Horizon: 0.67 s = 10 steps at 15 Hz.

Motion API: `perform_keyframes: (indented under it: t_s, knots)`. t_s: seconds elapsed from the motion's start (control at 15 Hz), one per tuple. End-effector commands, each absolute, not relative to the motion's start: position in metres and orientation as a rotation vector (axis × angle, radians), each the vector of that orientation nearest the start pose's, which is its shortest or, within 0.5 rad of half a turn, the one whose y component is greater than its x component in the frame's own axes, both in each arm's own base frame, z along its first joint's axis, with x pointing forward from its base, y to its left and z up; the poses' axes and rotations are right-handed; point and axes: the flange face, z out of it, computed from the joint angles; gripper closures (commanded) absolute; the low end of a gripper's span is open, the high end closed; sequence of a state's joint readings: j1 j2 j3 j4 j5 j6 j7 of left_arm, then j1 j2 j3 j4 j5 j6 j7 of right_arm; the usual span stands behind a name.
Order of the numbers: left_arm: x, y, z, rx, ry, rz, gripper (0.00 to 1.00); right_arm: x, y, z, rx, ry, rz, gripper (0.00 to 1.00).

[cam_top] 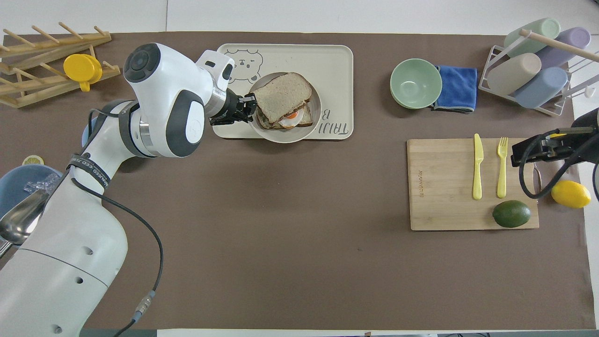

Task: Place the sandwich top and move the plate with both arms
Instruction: 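Slide the white plate with the left gripper onto the bear tray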

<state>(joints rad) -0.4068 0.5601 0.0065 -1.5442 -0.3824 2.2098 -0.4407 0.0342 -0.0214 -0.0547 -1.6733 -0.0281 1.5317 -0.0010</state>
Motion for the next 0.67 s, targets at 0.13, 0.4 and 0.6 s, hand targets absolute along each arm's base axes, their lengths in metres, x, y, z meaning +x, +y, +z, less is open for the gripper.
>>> perform_keyframes:
  t_s: [0.13, 0.4, 0.6]
  knots:
    - [0.659, -0.285, 0.335, -3.437, -0.466, -0.051, 1.00, 0.534, -0.016, 0.588, -3.137, 0.062, 0.186, 0.00]
    - [0.660, -0.271, 0.328, -3.405, -0.537, -0.050, 1.00, 0.534, -0.016, 0.588, -3.137, 0.062, 0.186, 0.00]
    - [0.664, -0.265, 0.329, -3.406, -0.573, -0.084, 1.00, 0.534, -0.016, 0.588, -3.137, 0.062, 0.186, 0.00]
